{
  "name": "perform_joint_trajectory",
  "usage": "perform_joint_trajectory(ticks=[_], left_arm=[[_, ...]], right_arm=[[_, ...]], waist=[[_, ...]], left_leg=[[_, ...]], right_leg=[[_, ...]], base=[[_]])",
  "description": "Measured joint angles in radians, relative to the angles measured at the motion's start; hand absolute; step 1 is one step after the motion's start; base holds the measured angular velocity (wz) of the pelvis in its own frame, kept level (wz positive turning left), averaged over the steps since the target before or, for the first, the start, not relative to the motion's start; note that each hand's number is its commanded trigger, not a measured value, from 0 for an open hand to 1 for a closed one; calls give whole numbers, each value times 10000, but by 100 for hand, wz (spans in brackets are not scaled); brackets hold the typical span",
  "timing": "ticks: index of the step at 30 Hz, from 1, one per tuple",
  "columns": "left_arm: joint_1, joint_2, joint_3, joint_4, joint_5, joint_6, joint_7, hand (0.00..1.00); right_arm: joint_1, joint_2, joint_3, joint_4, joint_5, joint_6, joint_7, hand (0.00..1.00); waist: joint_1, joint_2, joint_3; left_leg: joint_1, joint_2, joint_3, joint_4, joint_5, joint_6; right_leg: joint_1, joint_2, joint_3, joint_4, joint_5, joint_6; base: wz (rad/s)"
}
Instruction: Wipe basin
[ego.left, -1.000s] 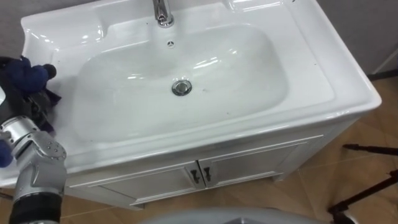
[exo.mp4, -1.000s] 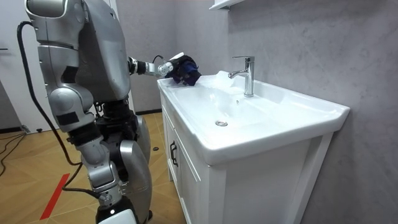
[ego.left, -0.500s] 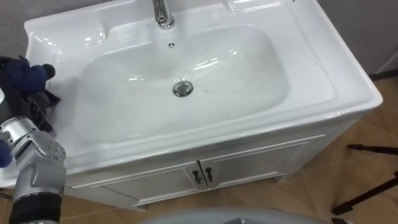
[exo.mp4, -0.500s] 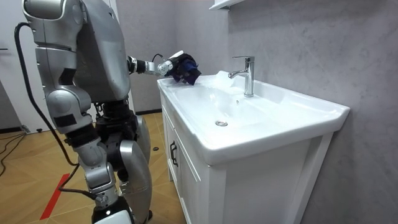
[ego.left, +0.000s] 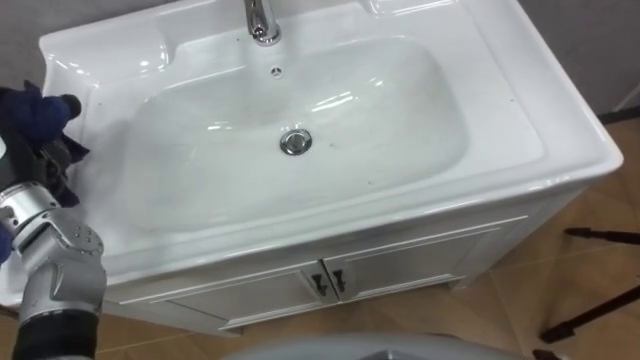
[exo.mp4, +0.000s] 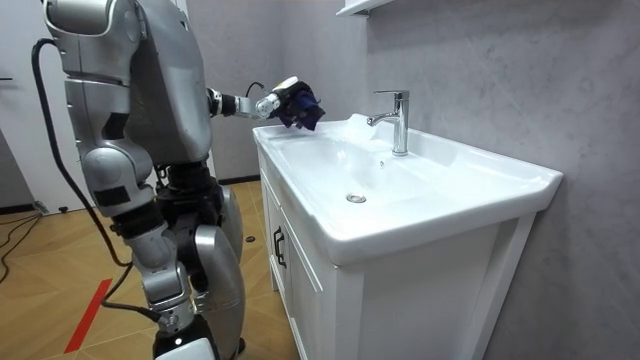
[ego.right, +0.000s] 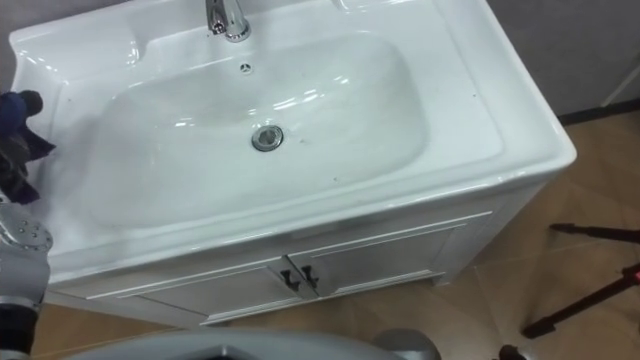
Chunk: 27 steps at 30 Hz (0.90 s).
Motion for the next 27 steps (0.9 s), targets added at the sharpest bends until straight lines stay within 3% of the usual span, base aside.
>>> perform_joint_trajectory(ticks=[7,8,9,27], left_arm=[[269,-45,-1,2,16,43,-218,100],[299,-47,-1,4,16,67,-250,95],[299,-48,-1,4,16,75,-273,2],[283,-45,8,-60,426,226,-355,0]], right_arm=[[-10,1,-4,-6,-11,2,148,0],[-8,1,-4,-6,-11,3,210,0],[-7,5,-3,-5,-10,3,222,0],[1,157,8,122,-2,213,190,0]], waist=[[-23,-86,56],[-23,-86,57],[-24,-86,57],[-38,-78,11]], left_leg=[[6,-2,-38,43,1,0],[4,-2,-39,45,1,0],[3,-2,-40,46,1,0],[-19,6,-44,102,-9,-16]], right_leg=[[-11,-6,4,-6,0,0],[-13,-8,3,-5,-1,0],[-14,-9,2,-5,-1,1],[18,-4,-14,-15,3,-7]], base=[[0],[0],[0],[0]])
